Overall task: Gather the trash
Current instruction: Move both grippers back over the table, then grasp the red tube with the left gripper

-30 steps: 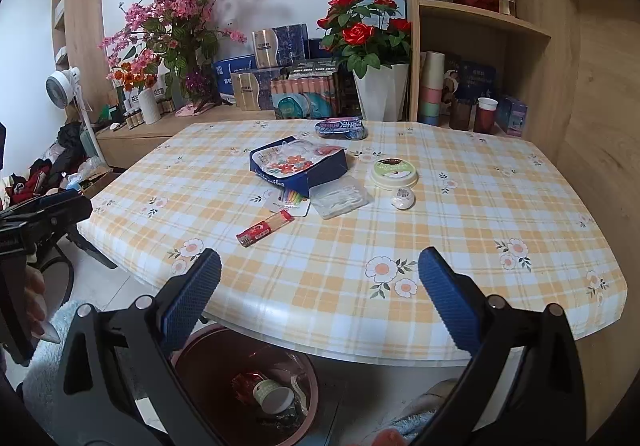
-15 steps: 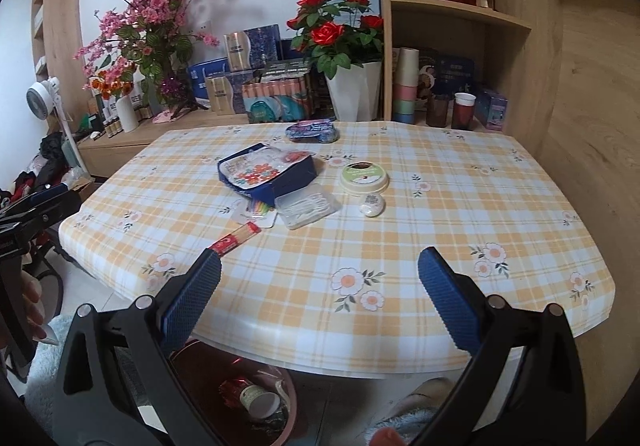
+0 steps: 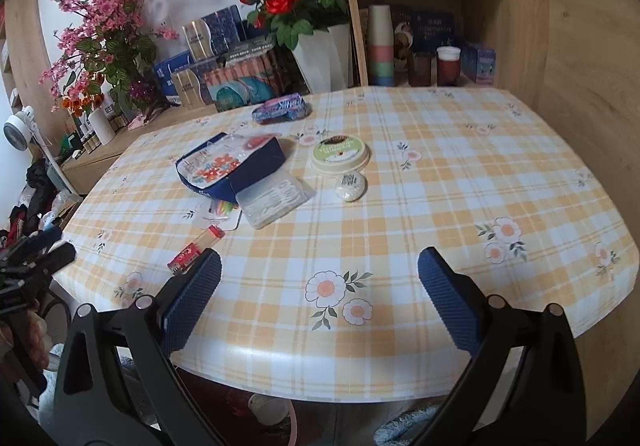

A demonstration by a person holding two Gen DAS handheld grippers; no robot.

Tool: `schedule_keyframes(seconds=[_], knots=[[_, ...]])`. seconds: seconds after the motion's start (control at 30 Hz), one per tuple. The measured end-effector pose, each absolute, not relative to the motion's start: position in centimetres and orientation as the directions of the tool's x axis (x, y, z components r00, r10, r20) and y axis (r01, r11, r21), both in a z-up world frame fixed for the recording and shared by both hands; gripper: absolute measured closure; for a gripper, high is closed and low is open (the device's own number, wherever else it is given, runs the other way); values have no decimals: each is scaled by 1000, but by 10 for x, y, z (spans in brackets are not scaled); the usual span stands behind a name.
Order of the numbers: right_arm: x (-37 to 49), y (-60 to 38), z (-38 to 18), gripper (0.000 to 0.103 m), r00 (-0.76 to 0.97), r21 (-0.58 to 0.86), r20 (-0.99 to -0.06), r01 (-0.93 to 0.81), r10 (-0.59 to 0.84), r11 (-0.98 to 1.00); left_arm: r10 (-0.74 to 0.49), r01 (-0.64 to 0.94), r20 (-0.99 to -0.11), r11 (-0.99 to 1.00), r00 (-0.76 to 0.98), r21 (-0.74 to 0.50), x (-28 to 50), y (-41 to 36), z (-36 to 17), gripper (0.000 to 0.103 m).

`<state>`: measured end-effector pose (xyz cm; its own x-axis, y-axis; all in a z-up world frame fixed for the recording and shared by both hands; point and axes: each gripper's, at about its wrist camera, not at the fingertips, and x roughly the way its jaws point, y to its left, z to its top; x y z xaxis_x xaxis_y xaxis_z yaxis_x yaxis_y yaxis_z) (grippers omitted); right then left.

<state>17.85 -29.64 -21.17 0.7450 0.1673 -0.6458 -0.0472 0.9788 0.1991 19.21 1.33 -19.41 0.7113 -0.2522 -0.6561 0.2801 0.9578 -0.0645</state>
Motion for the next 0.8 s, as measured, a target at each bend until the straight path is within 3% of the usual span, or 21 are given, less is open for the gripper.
schedule_keyframes(seconds=[0.1,0.17,0.23,0.5,0.6,0.7,0.8], knots=[[190,-294,-222,6,728,196,-663,-57,175,979,-271,351,-725,935,633,-43,215,-6,-219,19],[200,-292,-229,6,716,183,-677,-60,170,981,-290,404,-779,913,556,-52,234,-20,-237,32],[207,-292,-235,6,707,178,-688,-57,165,982,-294,425,-799,904,525,-53,248,-28,-247,38],[230,-294,-250,6,679,185,-713,-54,171,981,-281,461,-837,887,470,-39,292,-55,-270,44],[239,-295,-252,6,676,171,-718,-61,167,983,-270,467,-858,883,437,-40,297,-61,-278,55],[250,-301,-252,20,680,160,-715,-65,161,985,-258,463,-853,886,453,-22,295,-61,-278,79],[266,-313,-253,29,680,188,-714,-45,168,981,-299,462,-848,884,438,-74,292,-56,-278,80]])
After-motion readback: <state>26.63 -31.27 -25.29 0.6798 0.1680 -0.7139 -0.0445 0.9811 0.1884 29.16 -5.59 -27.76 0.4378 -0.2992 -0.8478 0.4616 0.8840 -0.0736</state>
